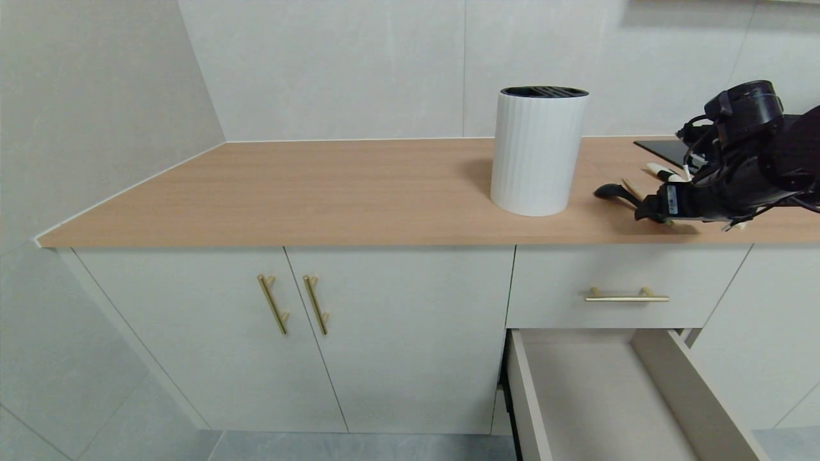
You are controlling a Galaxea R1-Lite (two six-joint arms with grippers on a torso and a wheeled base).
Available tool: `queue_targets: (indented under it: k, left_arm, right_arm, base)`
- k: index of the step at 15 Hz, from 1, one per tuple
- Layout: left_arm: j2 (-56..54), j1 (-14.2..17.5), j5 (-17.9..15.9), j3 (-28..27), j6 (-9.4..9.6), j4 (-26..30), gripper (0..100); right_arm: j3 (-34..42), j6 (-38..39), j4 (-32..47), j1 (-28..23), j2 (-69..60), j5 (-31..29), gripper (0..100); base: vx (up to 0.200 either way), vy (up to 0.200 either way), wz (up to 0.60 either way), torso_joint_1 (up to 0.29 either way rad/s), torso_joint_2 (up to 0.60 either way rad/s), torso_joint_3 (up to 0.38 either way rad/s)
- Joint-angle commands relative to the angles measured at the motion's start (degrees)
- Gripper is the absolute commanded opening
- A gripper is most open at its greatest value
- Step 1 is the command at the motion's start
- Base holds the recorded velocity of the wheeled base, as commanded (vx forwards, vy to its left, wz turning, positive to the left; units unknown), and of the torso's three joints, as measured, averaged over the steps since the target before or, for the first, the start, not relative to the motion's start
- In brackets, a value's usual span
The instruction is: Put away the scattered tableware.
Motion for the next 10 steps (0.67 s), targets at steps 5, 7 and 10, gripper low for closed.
queue_targets:
  k: [5,7,10]
  left_arm:
    - [0.00,0.01,0.01,0.00,-0.02,-0.02,100]
    - [0.00,0.01,0.01,0.00,-0.02,-0.02,100]
    - [0.00,0.01,0.01,0.00,-0.02,-0.02,100]
  right_arm:
    - [-0.36,-0.01,-0.01,-0.05,1.68,0.01,0]
    - [-0.63,-0.01,0.08,0.04,1.77,0.10,0]
    - [-0.63,-0.01,0.16,-0.05,1.68,0.01,0]
  base:
    - [0.000,0.000,0.00,0.000,0.00,0.000]
    - [0.000,0.000,0.00,0.000,0.00,0.000]
    - [0.000,0.000,0.00,0.000,0.00,0.000]
